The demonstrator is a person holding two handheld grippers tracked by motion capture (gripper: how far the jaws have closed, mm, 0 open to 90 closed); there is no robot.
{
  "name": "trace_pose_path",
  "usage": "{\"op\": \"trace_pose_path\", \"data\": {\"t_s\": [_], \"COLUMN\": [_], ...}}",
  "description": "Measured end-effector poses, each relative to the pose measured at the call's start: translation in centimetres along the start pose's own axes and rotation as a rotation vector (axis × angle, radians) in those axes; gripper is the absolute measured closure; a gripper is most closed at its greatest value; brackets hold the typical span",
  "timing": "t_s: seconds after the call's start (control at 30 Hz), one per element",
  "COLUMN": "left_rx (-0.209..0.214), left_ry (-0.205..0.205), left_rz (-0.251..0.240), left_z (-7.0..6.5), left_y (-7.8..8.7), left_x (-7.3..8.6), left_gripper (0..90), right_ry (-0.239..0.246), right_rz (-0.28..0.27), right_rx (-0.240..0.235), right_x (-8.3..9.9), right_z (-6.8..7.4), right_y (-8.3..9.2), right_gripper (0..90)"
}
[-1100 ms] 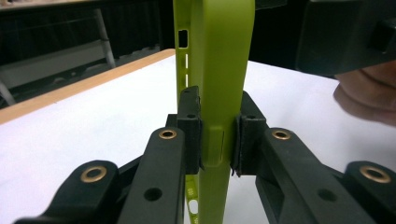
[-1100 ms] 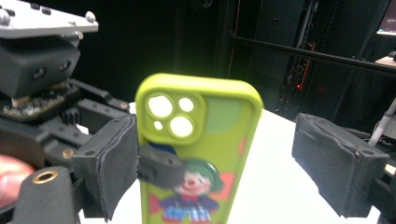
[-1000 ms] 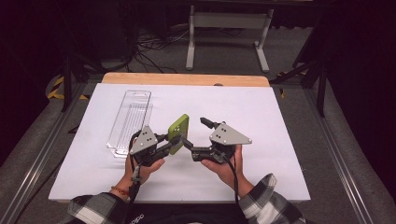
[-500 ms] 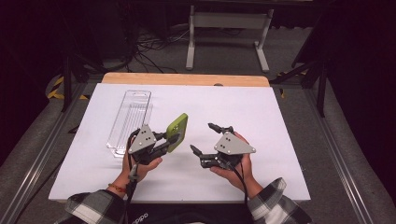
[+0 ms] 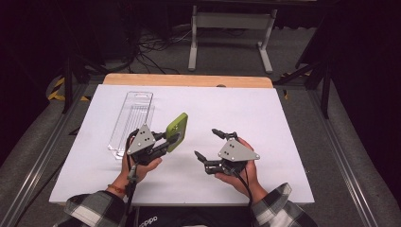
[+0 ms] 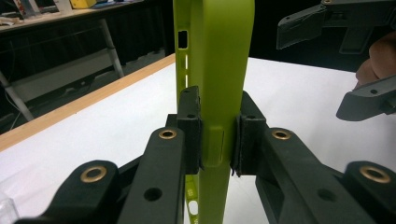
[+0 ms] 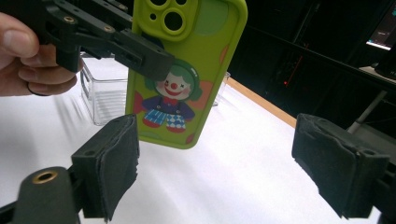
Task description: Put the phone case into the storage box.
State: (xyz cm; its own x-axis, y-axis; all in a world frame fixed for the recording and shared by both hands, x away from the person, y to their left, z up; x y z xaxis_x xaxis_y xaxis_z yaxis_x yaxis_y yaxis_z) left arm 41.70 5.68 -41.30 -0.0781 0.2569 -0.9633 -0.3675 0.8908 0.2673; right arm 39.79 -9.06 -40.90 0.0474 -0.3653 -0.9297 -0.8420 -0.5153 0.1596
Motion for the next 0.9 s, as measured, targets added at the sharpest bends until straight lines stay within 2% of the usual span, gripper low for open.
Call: {"op": "trace_pose_path", "data": {"t_s": [0.23,0.43,0.5,0.77,0.83,0.9], "left_rx": [-0.008,-0.008,-0.015,-0.019,-0.024,-0.024], "left_ry": [-0.012,-0.014,-0.017,-0.001,-0.003,0.000], "left_rz": [-0.001,-0.001,-0.006,-0.019,-0.021,-0.019], "left_z": [0.1,0.1,0.2,0.7,0.8,0.9], "left_y": [0.4,0.7,0.8,1.3,1.6,1.8], "left_x": [-0.1,-0.2,-0.3,-0.3,-0.3,-0.3], "left_gripper": [77.3,77.3,77.3,77.3,77.3,77.3], "right_ry": [0.014,0.054,0.035,0.017,-0.006,-0.002], "right_rz": [0.004,0.004,-0.005,0.012,0.009,0.013], "right_rx": [-0.005,0.008,0.010,0.048,0.046,0.047], "right_x": [0.5,1.1,1.2,1.9,1.9,1.9], "right_z": [-0.1,-0.6,-1.1,-2.7,-3.2,-3.5], "right_y": [0.3,0.8,1.2,2.0,2.2,2.3], "right_gripper": [15.9,14.8,14.2,7.6,5.2,3.7]}}
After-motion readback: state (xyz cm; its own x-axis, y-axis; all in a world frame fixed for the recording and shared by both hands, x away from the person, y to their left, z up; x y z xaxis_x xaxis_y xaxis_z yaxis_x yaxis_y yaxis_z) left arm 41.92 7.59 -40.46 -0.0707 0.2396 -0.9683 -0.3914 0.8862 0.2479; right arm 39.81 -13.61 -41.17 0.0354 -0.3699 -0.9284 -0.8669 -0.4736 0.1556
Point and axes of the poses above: each handheld gripper's, and its own axes: y roughly backward along the jaws, x roughly out of its underside, z roughly to its left, the point moved 9 cm from there along -y, roughly forward along the jaws, and after that the axes turned 14 degrees about x, right-handed, at the moved point
